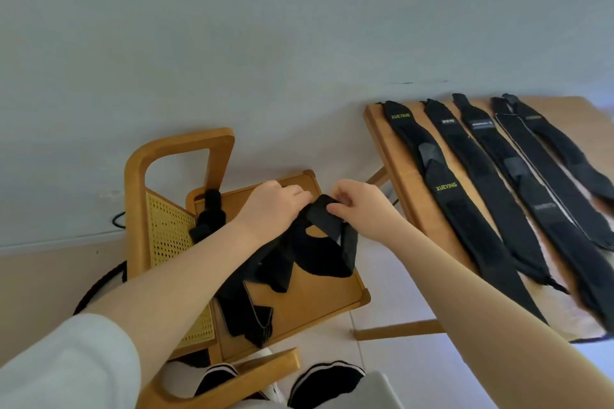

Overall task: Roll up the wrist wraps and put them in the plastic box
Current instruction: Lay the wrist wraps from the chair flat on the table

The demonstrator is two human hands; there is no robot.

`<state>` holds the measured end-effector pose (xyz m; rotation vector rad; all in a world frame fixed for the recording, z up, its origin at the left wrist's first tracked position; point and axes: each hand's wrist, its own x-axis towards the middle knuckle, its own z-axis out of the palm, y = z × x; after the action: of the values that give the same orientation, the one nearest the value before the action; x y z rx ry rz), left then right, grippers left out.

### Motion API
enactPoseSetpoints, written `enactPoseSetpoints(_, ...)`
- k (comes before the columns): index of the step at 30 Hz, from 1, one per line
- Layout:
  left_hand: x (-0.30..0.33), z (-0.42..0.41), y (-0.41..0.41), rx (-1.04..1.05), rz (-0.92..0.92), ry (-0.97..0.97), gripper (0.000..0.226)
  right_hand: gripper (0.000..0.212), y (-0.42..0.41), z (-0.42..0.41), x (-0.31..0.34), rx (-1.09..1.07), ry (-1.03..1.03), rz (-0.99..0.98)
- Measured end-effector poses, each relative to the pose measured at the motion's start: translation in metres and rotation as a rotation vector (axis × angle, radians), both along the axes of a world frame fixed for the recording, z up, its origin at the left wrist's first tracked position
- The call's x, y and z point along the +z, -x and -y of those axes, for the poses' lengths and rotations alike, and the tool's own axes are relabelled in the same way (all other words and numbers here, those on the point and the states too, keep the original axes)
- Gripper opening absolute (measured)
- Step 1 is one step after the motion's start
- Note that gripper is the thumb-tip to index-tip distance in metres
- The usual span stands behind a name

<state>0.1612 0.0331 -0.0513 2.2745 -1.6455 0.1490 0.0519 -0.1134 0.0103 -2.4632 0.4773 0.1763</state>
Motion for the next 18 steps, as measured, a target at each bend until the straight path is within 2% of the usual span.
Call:
enactPoseSetpoints(3, 0.007, 0.0, 0.005, 0.186, -0.12, -0.139, 0.028, 0.006, 0.009, 0.011, 0.014, -0.049, -0.115, 0.109)
enactPoseSetpoints(5, 0.007, -0.001, 0.004, 0.319, -0.262, -0.249, 0.026, 0.005, 0.017, 0.024, 0.027, -0.125, -0.321, 0.186)
enactPoseSetpoints(6, 0.008, -0.002, 0.004, 0.324, -0.334, -0.329, 0.023, 0.002, 0.022, 0.03, 0.033, -0.145, -0.436, 0.216)
enactPoseSetpoints(9, 0.013, -0.004, 0.014, 0.136, -0.569, -0.57, 0.018, 0.003, 0.036, 0.044, 0.052, -0.178, -0.661, 0.314)
enactPoseSetpoints(11, 0.027, 0.002, 0.033, 0.11, -0.795, -0.642, 0.026, 0.005, 0.043, 0.05, 0.06, -0.218, -0.846, 0.393)
enactPoseSetpoints(12, 0.036, 0.008, 0.044, 0.153, -0.965, -0.561, 0.031, 0.005, 0.046, 0.054, 0.062, -0.243, -0.937, 0.42)
enactPoseSetpoints(14, 0.058, 0.021, 0.066, 0.244, -1.337, -0.185, 0.029, 0.007, 0.051, 0.061, 0.065, -0.29, -1.055, 0.446)
enactPoseSetpoints(16, 0.079, 0.033, 0.087, 0.195, -1.71, 0.159, 0.03, 0.005, 0.057, 0.068, 0.064, -0.313, -1.1, 0.448)
enactPoseSetpoints(17, 0.089, 0.038, 0.096, 0.139, -1.866, 0.247, 0.039, 0.006, 0.061, 0.072, 0.063, -0.326, -1.107, 0.44)
enactPoseSetpoints(18, 0.095, 0.042, 0.106, 0.102, -1.923, 0.281, 0.05, 0.009, 0.066, 0.075, 0.062, -0.352, -1.106, 0.431)
